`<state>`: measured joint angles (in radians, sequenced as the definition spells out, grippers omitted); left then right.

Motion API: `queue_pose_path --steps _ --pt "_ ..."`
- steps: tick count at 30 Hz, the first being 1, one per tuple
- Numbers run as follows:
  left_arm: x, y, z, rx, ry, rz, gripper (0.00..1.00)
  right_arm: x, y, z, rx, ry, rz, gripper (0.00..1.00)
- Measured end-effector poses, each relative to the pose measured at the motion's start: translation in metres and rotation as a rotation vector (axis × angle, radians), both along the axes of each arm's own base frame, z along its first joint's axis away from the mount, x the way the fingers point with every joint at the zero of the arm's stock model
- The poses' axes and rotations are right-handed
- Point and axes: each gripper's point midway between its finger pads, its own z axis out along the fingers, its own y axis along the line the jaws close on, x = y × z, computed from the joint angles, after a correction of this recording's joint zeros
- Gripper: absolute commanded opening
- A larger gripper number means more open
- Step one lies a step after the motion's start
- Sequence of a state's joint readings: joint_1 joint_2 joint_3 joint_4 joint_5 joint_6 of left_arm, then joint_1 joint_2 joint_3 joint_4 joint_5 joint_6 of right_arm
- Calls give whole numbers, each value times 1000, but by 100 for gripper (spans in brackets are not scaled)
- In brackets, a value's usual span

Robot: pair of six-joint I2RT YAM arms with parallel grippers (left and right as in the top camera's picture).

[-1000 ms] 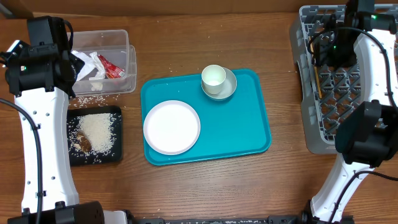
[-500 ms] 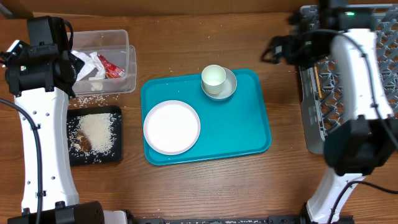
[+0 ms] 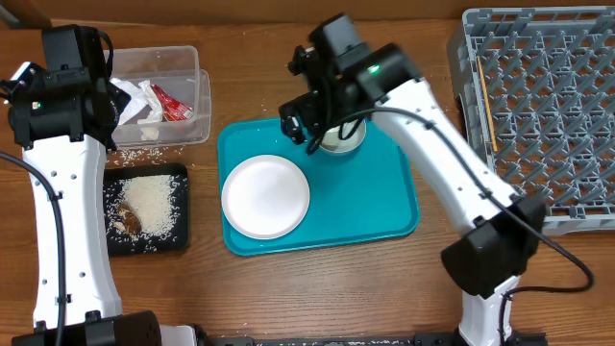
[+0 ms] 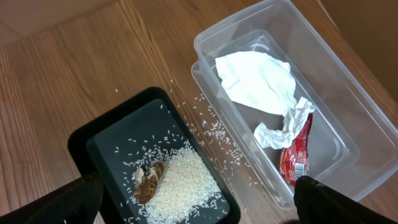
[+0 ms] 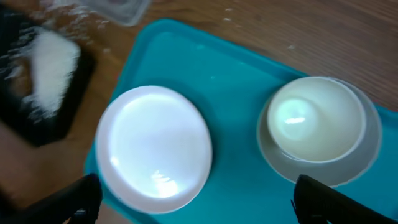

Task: Sort waste into correct bins and load items into the dishwasher
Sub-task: 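Grip the white cup rim with the right gripper and lift, then carry the cup right and lower it into the dish rack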

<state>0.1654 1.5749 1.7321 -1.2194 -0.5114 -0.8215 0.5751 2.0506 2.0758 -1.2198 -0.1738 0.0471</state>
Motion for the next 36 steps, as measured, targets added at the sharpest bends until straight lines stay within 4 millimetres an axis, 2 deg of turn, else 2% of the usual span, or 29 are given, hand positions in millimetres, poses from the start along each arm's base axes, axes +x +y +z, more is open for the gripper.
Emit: queue_pose_path --steps 2,4,8,11,14,20,21,23,24,31,33,36 --pt "0 0 0 0 0 0 100 8 2 -12 -51 -24 -51 92" --pt "0 0 0 0 0 0 100 19 5 -33 -98 -33 -99 89" --pt "0 0 0 0 0 0 100 35 5 -73 -167 -27 -164 76" --pt "0 0 0 0 0 0 100 42 3 -93 -200 -25 -204 71" --pt "0 0 0 0 0 0 100 45 -1 -107 -231 -18 -223 60" --pt "0 0 0 0 0 0 100 50 -4 -110 -249 -36 -247 31" --pt "0 0 0 0 0 0 100 51 -4 -110 -248 -38 -251 25" --pt "0 0 0 0 0 0 100 51 -4 -110 -250 -41 -250 7" --pt "0 0 0 0 0 0 100 51 -4 -110 -251 -41 -252 4" --pt "0 0 0 0 0 0 100 51 -6 -105 -248 -48 -273 4" --pt "0 0 0 0 0 0 100 50 -7 -97 -242 -51 -277 4" --pt "0 0 0 0 0 0 100 46 -16 -72 -234 -69 -288 4"
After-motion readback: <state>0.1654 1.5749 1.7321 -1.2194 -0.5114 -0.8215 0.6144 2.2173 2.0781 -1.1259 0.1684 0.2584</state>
